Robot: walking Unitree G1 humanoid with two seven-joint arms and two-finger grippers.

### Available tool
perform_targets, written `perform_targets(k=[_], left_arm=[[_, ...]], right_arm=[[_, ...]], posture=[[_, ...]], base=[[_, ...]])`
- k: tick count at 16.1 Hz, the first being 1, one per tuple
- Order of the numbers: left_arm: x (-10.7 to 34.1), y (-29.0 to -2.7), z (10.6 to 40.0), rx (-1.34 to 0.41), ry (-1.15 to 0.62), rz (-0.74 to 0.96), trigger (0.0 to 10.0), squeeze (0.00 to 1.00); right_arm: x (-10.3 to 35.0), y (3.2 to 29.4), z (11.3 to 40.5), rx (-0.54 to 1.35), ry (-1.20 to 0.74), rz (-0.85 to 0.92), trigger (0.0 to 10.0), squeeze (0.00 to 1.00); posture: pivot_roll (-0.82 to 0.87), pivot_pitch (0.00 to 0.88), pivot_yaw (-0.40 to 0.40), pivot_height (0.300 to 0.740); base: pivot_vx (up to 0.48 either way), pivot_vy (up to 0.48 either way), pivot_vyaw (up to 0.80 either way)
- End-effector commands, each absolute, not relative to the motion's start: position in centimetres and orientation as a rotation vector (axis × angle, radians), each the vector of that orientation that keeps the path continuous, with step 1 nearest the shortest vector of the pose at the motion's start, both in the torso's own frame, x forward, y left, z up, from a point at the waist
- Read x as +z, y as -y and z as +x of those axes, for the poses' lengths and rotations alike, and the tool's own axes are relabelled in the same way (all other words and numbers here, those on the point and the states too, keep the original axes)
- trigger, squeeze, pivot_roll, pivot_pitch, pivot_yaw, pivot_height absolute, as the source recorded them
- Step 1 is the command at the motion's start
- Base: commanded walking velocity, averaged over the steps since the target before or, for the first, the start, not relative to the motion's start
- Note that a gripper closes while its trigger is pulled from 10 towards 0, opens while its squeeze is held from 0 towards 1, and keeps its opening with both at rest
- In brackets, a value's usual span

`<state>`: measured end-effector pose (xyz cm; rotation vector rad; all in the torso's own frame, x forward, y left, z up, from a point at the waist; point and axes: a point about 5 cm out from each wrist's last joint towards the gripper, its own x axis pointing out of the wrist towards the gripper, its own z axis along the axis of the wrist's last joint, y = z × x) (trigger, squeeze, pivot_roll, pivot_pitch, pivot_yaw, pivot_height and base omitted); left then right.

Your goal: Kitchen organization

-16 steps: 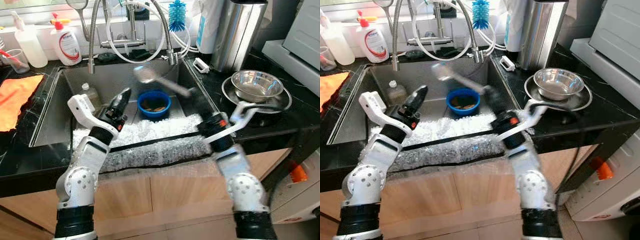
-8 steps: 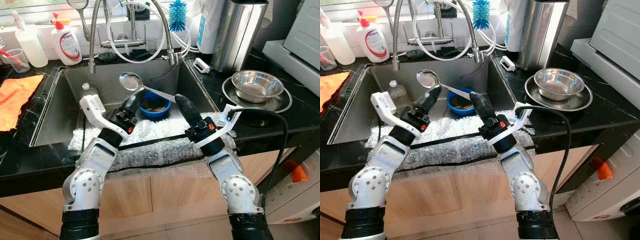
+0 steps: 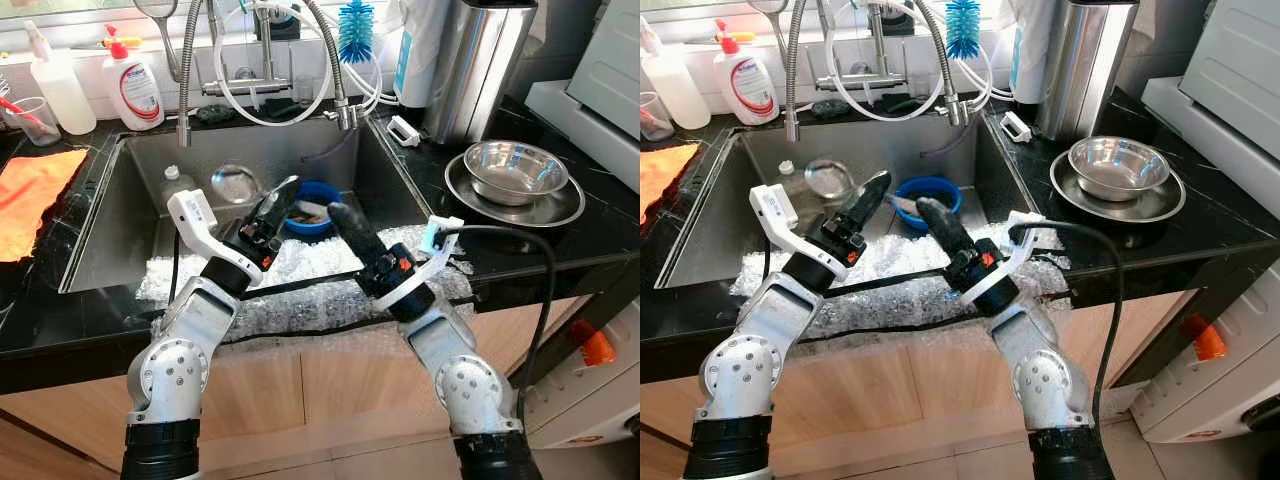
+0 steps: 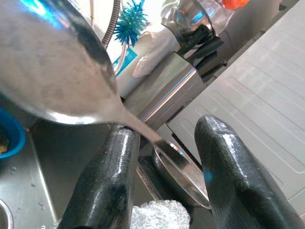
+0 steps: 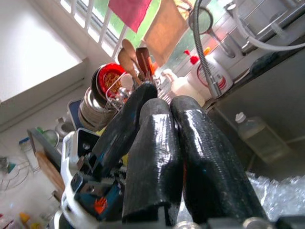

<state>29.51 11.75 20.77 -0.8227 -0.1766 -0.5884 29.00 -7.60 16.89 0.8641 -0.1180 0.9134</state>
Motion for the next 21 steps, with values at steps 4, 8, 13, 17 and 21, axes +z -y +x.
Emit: perform_targets(k=[4, 8, 13, 17, 21], left_arm=[[21.2, -11.7, 29.3, -0.603, 0.194, -0.825, 3.7, 0.0], [21.4, -11.9, 29.3, -0.596, 0.21, -0.841, 0.0, 0.0], [21.5, -12.3, 29.5, -0.563, 0.239, -0.881, 0.0, 0.0], [21.7, -13.3, 29.6, -0.512, 0.291, -1.008, 0.0, 0.0], [22.0, -14.1, 29.6, -0.477, 0.337, -1.097, 0.0, 0.0]], right_arm=[[17.2, 7.6, 28.5, 0.953, 0.123, 0.843, 10.0, 0.0], [17.0, 8.1, 28.6, 0.944, 0.126, 0.848, 10.0, 0.0], [16.7, 8.5, 28.8, 0.907, 0.122, 0.871, 10.0, 0.0], [16.4, 9.0, 29.3, 0.831, 0.106, 0.938, 10.0, 0.0], [16.0, 9.2, 29.6, 0.786, 0.087, 0.967, 10.0, 1.0]], posture=[[0.02, 0.0, 0.001, 0.74], [0.02, 0.0, 0.002, 0.74], [0.02, 0.0, -0.002, 0.74], [0.02, 0.0, -0.006, 0.74], [0.02, 0.0, -0.011, 0.74]], base=[[0.0, 0.0, 0.0], [0.0, 0.0, 0.0], [0.0, 0.0, 0.0], [0.0, 0.0, 0.0], [0.0, 0.0, 0.0]])
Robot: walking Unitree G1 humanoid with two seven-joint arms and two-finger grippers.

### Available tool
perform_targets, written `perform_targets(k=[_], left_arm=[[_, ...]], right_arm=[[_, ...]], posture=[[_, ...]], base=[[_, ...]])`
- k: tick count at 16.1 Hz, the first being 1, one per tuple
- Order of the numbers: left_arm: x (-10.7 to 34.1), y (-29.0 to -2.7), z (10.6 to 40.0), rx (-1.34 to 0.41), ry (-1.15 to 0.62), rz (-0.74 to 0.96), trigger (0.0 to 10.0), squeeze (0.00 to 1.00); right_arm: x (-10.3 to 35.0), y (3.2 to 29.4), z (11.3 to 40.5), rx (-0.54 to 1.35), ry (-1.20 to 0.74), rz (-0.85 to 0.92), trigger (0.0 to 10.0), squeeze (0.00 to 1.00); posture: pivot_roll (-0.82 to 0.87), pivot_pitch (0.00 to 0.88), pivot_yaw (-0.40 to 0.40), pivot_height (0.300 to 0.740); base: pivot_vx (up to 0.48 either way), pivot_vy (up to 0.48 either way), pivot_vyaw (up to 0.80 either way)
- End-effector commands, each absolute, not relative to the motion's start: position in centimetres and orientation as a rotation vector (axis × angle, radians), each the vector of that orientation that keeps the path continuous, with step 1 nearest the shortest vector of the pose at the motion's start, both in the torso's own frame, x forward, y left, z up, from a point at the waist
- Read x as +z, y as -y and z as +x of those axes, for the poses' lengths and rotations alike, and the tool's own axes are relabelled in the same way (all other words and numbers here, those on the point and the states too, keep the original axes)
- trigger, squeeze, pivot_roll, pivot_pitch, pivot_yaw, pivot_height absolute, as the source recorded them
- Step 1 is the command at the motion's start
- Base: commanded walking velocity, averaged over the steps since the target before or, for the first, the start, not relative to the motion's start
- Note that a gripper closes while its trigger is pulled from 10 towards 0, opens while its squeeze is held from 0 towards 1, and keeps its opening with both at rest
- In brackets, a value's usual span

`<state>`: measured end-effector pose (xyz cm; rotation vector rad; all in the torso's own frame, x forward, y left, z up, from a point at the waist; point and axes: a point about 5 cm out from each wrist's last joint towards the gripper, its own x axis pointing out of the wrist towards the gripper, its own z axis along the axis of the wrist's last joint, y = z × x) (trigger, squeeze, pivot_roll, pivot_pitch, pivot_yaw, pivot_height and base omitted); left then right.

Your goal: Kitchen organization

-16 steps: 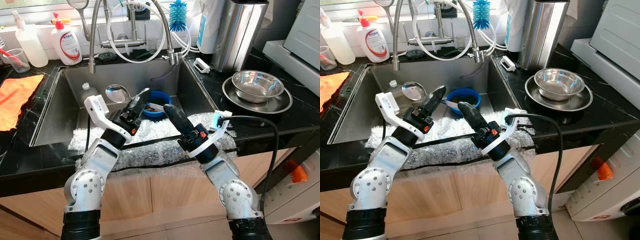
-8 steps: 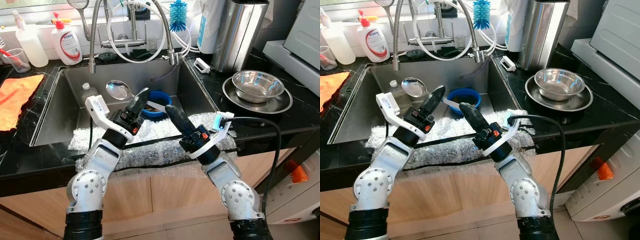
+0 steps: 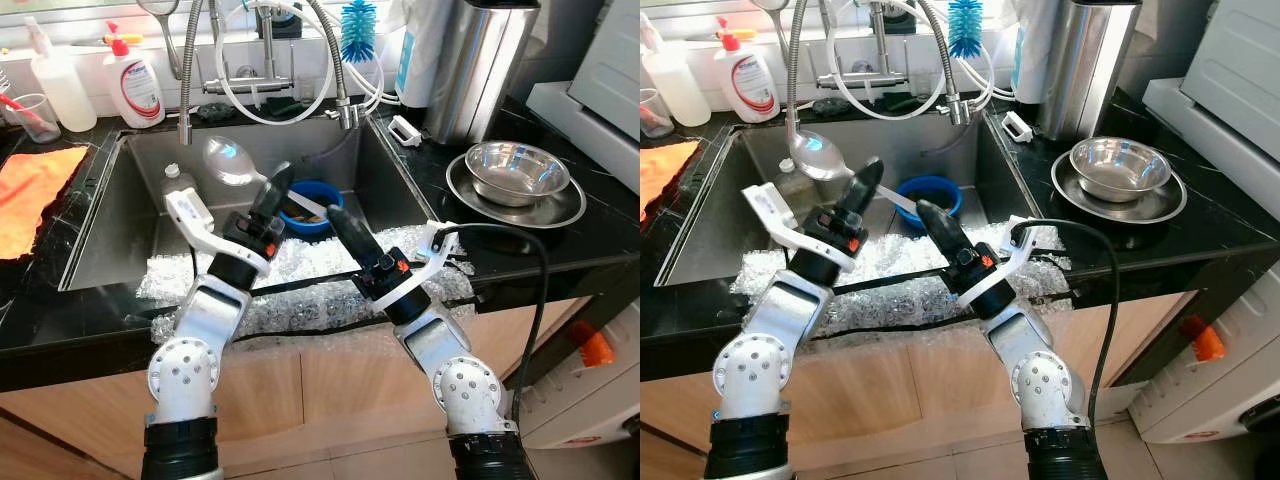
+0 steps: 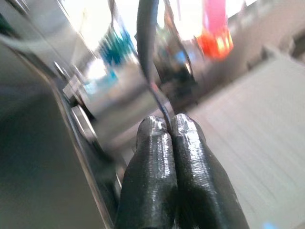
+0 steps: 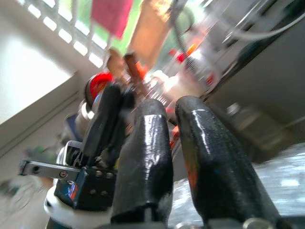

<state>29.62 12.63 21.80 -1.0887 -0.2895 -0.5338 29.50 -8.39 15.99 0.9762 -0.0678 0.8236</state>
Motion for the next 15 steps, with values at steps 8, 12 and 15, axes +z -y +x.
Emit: perform_targets(k=[8, 12, 15], left_arm=[[22.5, -18.8, 30.8, -0.143, 0.492, -1.167, 0.5, 0.0], [23.3, -20.4, 31.7, 0.019, 0.487, -0.637, 10.0, 0.0], [23.1, -19.5, 32.4, 0.015, 0.464, -0.479, 10.0, 0.0]], right_arm=[[15.5, 11.2, 29.6, 0.594, 0.094, 0.69, 10.0, 0.0], [19.7, 12.9, 30.2, 0.353, 0.336, 0.206, 10.0, 0.0], [21.0, 12.4, 29.9, 0.318, 0.41, 0.19, 10.0, 0.0]], posture=[[0.01, 0.0, -0.011, 0.74], [0.0, 0.0, -0.005, 0.74], [0.0, 0.0, -0.002, 0.74]], base=[[0.0, 0.0, 0.0], [0.0, 0.0, 0.0], [0.0, 0.0, 0.0]])
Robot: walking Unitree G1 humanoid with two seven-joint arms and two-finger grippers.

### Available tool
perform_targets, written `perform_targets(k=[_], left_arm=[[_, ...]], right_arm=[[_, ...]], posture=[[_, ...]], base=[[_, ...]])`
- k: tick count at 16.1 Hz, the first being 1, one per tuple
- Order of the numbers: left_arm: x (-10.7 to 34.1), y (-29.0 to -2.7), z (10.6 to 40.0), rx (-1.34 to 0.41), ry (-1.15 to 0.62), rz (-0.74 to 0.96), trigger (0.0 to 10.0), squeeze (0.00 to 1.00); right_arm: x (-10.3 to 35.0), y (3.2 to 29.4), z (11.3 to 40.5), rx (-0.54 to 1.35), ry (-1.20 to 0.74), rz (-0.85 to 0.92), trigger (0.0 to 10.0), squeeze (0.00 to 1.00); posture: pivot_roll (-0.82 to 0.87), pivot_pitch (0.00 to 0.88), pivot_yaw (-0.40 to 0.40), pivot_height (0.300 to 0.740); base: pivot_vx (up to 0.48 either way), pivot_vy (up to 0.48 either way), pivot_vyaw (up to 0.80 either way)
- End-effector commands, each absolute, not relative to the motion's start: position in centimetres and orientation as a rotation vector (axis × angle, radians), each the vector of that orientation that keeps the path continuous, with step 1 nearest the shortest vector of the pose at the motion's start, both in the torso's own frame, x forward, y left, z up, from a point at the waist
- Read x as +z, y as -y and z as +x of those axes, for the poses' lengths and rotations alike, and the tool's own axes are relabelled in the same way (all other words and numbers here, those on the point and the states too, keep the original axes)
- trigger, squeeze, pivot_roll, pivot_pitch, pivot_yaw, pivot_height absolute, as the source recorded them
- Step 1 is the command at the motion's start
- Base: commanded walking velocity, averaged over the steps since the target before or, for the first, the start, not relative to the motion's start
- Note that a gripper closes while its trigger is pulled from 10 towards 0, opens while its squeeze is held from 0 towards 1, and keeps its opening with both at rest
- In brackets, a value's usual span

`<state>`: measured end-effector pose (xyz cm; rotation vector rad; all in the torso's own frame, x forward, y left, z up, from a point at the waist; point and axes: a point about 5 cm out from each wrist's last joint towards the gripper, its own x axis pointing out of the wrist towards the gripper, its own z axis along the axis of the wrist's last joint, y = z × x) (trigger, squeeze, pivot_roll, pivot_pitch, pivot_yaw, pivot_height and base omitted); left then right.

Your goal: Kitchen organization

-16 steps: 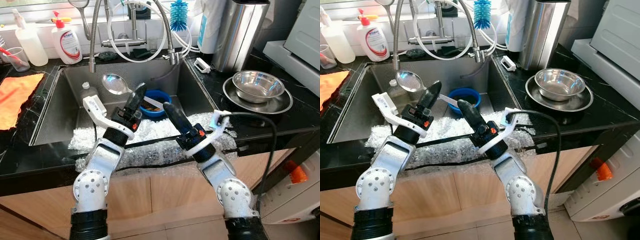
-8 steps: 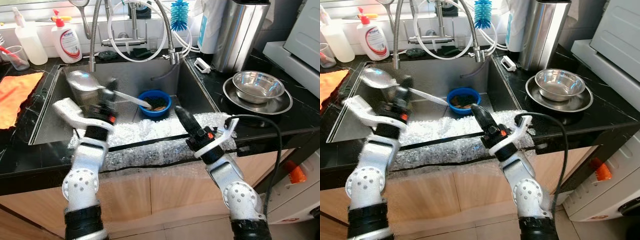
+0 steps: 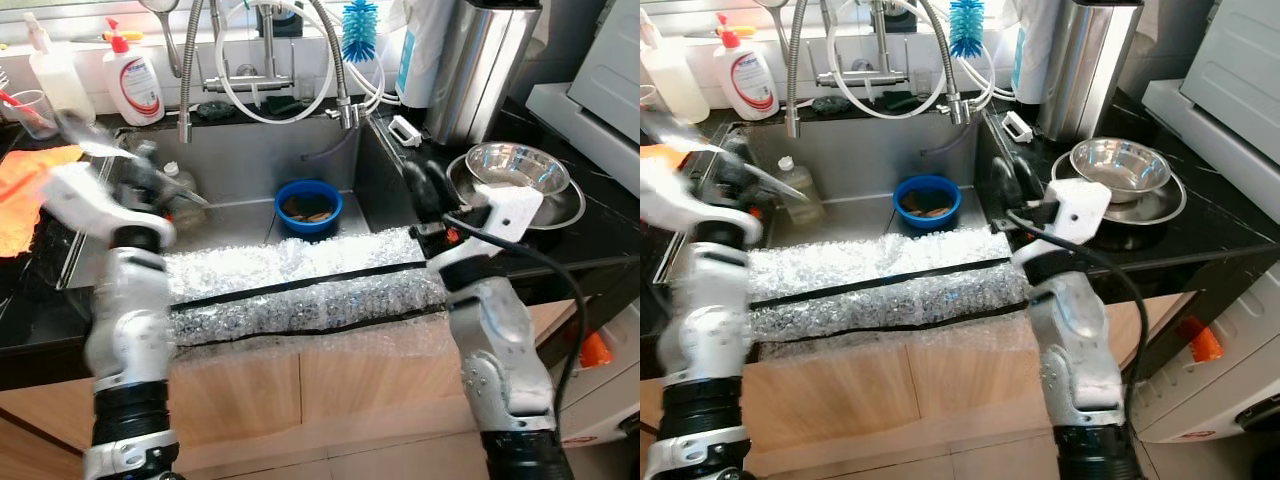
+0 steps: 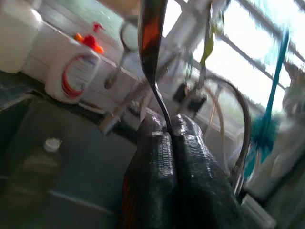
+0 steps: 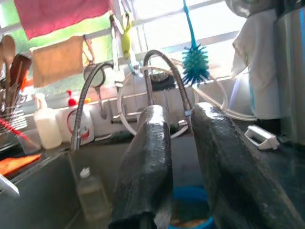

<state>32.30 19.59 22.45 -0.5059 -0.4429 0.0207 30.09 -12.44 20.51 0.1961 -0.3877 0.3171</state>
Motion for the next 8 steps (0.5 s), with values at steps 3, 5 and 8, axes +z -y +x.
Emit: perform_targets(k=[3, 5, 8], left_arm=[[22.5, -17.9, 33.1, -0.011, 0.435, -0.232, 10.0, 0.0], [21.5, -17.2, 33.3, -0.022, 0.419, -0.075, 10.0, 0.0], [20.1, -16.7, 33.7, -0.034, 0.387, 0.013, 10.0, 0.0]], right_arm=[[21.2, 12.3, 29.5, 0.26, 0.454, 0.095, 10.0, 0.0], [19.7, 13.0, 29.0, 0.213, 0.419, 0.011, 10.0, 0.0], [18.4, 13.9, 28.2, 0.16, 0.383, -0.034, 10.0, 0.0]], posture=[[-0.01, 0.0, -0.001, 0.74], [-0.02, 0.0, 0.006, 0.74], [-0.03, 0.0, 0.009, 0.74]], base=[[0.0, 0.0, 0.0], [0.0, 0.0, 0.0], [0.0, 0.0, 0.0]])
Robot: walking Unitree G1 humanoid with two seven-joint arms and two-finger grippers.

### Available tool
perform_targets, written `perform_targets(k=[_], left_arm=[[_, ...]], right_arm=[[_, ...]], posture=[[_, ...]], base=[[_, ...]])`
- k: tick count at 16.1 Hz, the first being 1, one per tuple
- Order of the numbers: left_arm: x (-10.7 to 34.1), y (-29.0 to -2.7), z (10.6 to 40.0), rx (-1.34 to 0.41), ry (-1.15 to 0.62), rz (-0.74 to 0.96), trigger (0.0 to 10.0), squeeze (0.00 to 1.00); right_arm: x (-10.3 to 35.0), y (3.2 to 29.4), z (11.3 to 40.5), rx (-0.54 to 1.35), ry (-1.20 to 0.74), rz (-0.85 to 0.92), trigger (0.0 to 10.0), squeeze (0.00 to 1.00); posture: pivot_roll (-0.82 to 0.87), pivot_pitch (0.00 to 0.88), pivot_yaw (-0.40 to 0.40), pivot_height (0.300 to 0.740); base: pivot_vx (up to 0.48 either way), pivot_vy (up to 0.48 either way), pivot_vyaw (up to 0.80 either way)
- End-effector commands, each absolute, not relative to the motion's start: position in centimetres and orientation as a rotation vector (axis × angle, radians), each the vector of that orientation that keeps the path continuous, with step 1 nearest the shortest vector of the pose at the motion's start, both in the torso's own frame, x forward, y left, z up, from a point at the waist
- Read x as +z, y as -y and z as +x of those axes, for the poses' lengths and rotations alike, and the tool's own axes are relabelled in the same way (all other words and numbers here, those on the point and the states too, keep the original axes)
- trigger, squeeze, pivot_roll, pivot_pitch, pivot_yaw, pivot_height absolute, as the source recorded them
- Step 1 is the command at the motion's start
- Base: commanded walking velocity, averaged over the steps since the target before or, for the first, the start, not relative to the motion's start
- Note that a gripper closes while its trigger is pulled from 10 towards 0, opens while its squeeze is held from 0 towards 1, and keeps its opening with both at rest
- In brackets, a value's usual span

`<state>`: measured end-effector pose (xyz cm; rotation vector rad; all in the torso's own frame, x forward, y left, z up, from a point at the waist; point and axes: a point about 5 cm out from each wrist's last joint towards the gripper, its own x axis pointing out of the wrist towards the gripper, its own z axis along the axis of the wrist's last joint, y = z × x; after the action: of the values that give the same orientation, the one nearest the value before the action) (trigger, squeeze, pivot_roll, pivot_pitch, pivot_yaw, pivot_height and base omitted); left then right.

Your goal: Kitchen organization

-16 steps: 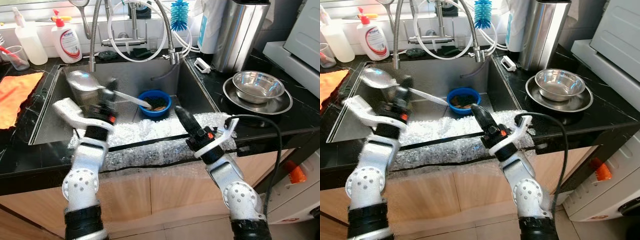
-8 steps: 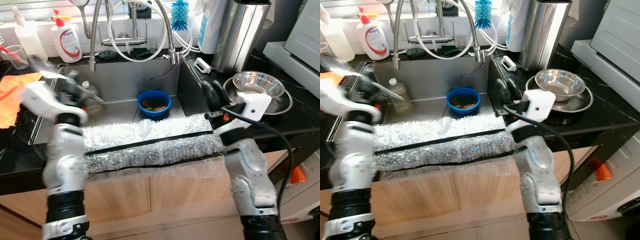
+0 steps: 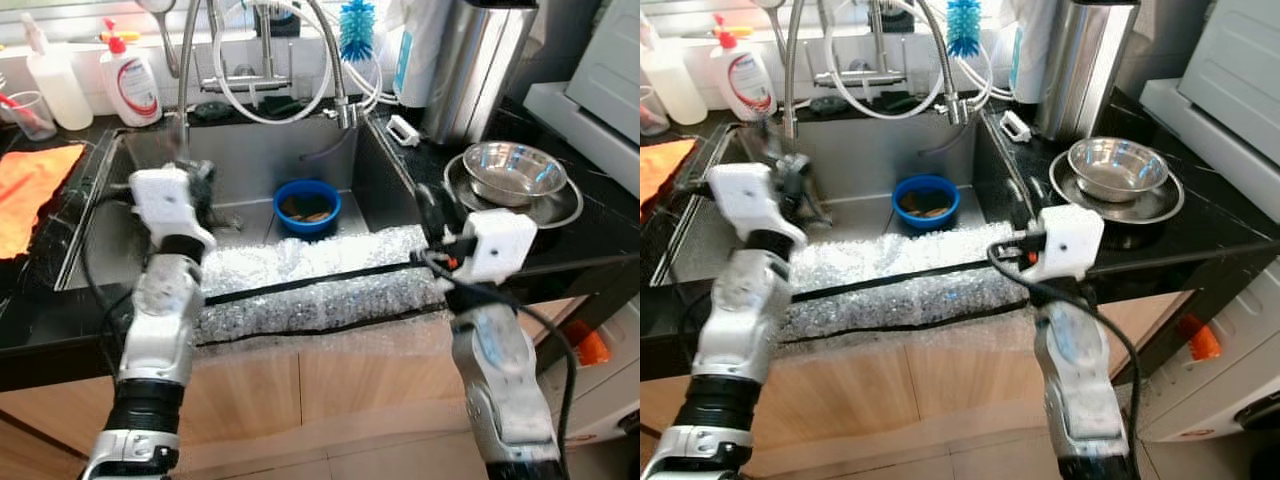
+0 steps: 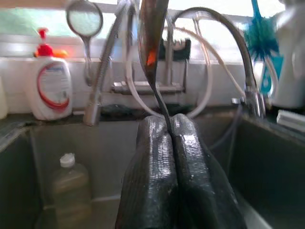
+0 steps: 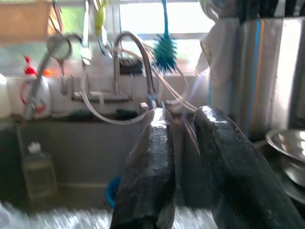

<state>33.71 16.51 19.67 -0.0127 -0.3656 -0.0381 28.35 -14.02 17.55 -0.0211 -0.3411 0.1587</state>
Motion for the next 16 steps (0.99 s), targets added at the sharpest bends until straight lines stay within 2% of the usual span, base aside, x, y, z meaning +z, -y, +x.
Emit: perform_targets(k=[1, 5, 10, 14, 15, 16], left_arm=[[19.8, -16.6, 33.9, -0.036, 0.375, 0.034, 10.0, 0.0], [17.7, -16.5, 34.8, -0.048, 0.288, 0.125, 10.0, 0.0], [16.0, -16.9, 35.5, -0.028, 0.19, 0.12, 10.0, 0.0], [16.0, -16.9, 35.6, -0.027, 0.193, 0.122, 10.0, 0.0], [15.1, -17.5, 35.5, 0.009, 0.146, 0.05, 10.0, 1.0], [14.9, -17.7, 35.5, 0.021, 0.131, 0.013, 10.0, 1.0]], right_arm=[[18.1, 14.1, 28.0, 0.151, 0.372, -0.039, 10.0, 0.0], [16.4, 14.6, 27.1, 0.109, 0.322, -0.053, 10.0, 0.0], [16.3, 14.3, 27.2, 0.118, 0.318, -0.071, 10.0, 0.0], [16.3, 14.3, 27.2, 0.116, 0.319, -0.072, 10.0, 0.0], [16.1, 13.6, 27.6, 0.144, 0.301, -0.054, 10.0, 0.0], [16.1, 13.3, 27.8, 0.158, 0.295, -0.05, 10.0, 0.0]], posture=[[-0.03, 0.0, 0.011, 0.74], [-0.04, 0.0, 0.02, 0.74], [-0.04, 0.0, 0.019, 0.74], [-0.04, 0.0, 0.019, 0.74], [-0.04, 0.0, 0.01, 0.74], [-0.04, 0.0, 0.01, 0.74]], base=[[0.0, 0.0, 0.0], [0.0, 0.0, 0.0], [0.0, 0.0, 0.0], [0.0, 0.0, 0.0], [0.0, 0.0, 0.0], [0.0, 0.0, 0.0]])
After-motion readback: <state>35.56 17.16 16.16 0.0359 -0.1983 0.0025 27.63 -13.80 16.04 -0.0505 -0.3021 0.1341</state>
